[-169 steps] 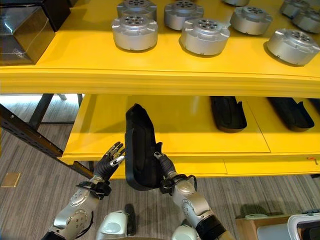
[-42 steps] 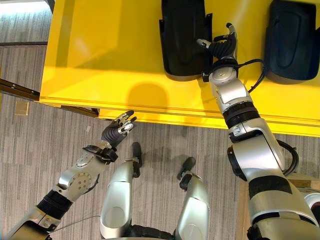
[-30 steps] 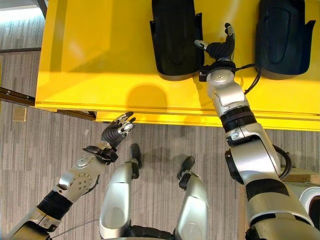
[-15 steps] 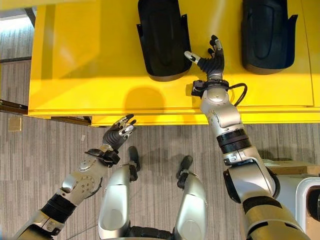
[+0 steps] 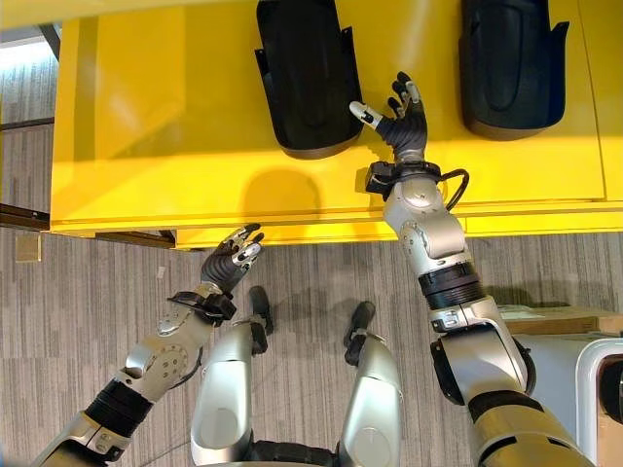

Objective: Move parts from the plastic box to the shelf.

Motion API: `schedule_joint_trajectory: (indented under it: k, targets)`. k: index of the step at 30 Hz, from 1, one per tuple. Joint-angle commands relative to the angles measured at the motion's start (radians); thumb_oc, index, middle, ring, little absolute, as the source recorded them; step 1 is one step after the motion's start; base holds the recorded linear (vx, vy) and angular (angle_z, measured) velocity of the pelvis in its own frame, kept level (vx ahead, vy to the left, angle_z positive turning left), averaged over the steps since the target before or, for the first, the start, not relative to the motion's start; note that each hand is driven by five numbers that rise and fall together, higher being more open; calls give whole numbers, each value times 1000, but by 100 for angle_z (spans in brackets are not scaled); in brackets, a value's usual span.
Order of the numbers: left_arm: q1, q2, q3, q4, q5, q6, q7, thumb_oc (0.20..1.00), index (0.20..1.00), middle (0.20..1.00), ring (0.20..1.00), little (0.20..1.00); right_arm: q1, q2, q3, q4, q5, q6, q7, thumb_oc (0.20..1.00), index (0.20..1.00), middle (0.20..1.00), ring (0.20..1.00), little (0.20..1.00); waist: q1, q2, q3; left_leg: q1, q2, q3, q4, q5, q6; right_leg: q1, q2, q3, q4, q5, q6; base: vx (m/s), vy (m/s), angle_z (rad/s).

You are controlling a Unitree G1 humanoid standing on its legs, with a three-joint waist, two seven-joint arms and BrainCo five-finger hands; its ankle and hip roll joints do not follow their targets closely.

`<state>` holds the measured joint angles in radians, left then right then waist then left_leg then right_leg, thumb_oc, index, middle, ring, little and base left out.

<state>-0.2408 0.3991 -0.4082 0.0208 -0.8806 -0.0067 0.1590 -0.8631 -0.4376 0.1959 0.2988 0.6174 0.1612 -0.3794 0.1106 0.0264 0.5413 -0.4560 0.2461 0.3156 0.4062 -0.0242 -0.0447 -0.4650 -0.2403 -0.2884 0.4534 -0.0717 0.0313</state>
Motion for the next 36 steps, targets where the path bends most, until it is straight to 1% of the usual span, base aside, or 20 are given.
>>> schedule_joint_trajectory:
  k: [1,9,12,20,28,36]
  targets:
    - [17,-28,-6,-108,28,-50,-10,1000,1000,1000,1000,1000,92,35,7,-37,60,33,50,1000,1000,1000,1000,1000,16,13,-21,56,-18,29,-31,-49,-2,9,-42,-68,145,-94,89,0,0,0]
    - [47,-30,-2,-127,44,-47,-11,1000,1000,1000,1000,1000,150,52,33,-170,40,44,83,1000,1000,1000,1000,1000,8,11,-21,56,-18,34,-24,-53,2,6,-41,-61,147,-95,87,0,0,0]
    - [52,-32,-5,-129,45,-52,-4,1000,1000,1000,1000,1000,162,60,41,-198,46,40,69,1000,1000,1000,1000,1000,6,10,-21,56,-18,34,-20,-55,3,7,-41,-60,147,-95,87,0,0,0]
    - [64,-33,-9,-140,53,-59,3,1000,1000,1000,1000,1000,195,72,56,-254,54,47,76,1000,1000,1000,1000,1000,0,10,-21,51,-19,34,-27,-50,3,0,-38,-52,139,-90,87,0,0,0]
    - [66,-37,-10,-143,59,-56,16,1000,1000,1000,1000,1000,222,90,71,-266,34,38,72,1000,1000,1000,1000,1000,-2,9,-21,49,-19,34,-23,-51,5,-1,-38,-51,142,-91,86,0,0,0]
    - [70,-35,-10,-150,62,-53,16,1000,1000,1000,1000,1000,240,88,80,-293,18,27,89,1000,1000,1000,1000,1000,-4,9,-21,55,-20,36,-28,-49,5,2,-40,-51,141,-89,87,0,0,0]
